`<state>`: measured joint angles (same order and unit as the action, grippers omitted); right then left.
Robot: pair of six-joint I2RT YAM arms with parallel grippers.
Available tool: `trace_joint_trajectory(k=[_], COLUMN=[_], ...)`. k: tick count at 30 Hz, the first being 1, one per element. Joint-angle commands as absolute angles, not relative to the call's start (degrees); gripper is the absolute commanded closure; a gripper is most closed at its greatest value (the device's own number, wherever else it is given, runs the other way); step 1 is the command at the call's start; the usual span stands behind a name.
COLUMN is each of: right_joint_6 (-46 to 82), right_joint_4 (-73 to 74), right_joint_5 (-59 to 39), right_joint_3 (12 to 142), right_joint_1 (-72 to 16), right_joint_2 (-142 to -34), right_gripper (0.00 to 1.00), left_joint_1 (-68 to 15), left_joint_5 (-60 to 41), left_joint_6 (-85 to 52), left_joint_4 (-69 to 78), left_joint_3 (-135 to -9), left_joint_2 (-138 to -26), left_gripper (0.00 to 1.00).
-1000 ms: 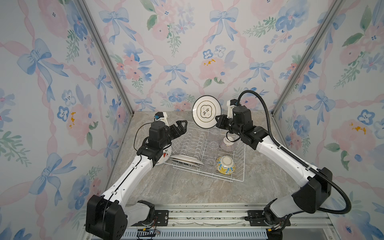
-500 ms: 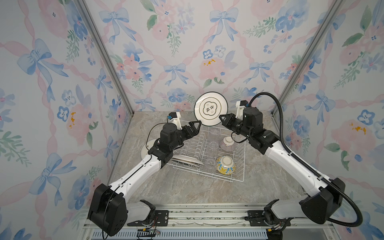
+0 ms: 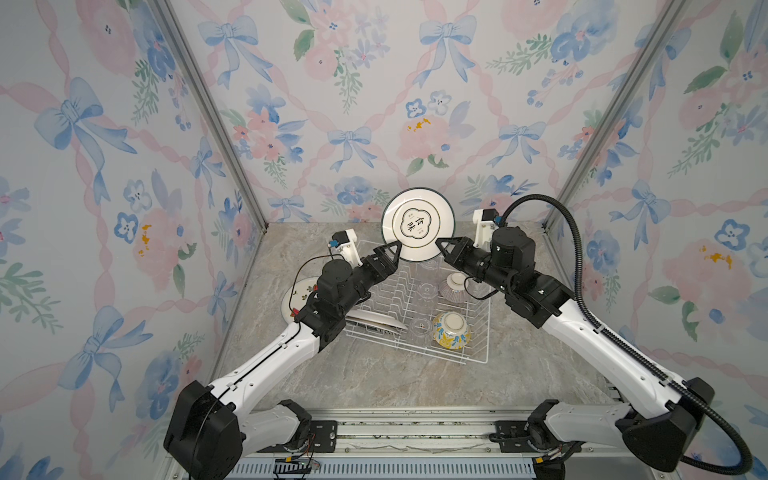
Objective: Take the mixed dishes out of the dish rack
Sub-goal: 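Hand the green-text plate from the right gripper to the left gripper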
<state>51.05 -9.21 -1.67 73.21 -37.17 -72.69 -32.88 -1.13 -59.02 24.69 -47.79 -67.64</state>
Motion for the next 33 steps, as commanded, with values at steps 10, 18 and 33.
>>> trace_joint_trajectory(k=[10,18,33], right_joint_6=[53.7,53.9,55.3], right_joint_4=[-6.7,-5.9,-3.5], right_joint_5=[-6.0,-8.0,-13.4], right_joint_3=[75.1,75.7,74.0], right_joint_1=[-37.8,-37.6,-35.3], right_joint_2=[-75.2,-78.0,-81.4], right_gripper=[1.00,1.00,1.00], left_joint_1=[-33.1,-32.6,-29.3], left_joint_5=[-2.3,-3.1,-6.9], left_joint_6=[-64.4,-63.7,-69.6], left_joint_4=[39.1,40.5,40.5], left_joint_3=[-44.4,-45.3,-44.7], left_joint_2=[-70.6,-71.9,-75.4], left_gripper=[0.32,0.51,0.91])
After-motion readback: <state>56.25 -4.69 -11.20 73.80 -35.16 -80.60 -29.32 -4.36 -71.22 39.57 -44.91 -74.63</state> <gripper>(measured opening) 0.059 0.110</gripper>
